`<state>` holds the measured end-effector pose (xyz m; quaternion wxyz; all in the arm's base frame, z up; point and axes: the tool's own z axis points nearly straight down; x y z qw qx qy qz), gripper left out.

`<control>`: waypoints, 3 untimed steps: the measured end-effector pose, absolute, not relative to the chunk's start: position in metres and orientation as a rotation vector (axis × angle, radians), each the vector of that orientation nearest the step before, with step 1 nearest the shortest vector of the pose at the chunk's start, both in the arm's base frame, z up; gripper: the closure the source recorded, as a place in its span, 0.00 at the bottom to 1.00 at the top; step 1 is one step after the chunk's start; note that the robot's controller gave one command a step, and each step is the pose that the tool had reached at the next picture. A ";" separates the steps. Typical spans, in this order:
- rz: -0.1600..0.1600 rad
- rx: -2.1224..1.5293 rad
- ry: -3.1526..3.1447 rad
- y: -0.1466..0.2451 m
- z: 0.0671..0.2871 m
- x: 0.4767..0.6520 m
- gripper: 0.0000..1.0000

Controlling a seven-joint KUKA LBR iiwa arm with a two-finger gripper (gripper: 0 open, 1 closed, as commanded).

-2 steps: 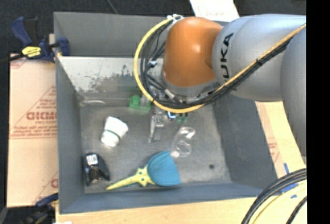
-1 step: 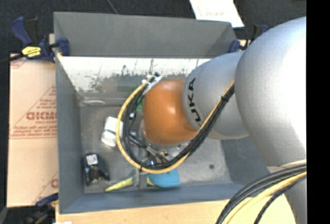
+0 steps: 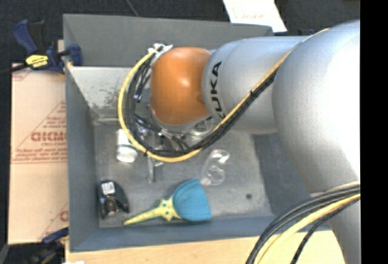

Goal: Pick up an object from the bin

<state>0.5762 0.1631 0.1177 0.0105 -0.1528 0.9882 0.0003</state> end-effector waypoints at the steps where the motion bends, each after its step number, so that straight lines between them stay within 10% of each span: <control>1: 0.003 -0.118 3.136 0.106 0.100 0.484 0.00; 2: 0.000 -0.584 3.060 0.164 0.073 0.611 0.00; 3: 0.006 -0.440 3.098 0.170 0.072 0.490 1.00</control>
Offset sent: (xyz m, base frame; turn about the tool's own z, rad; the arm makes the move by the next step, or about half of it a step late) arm 0.0383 0.0046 -0.0477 -0.0851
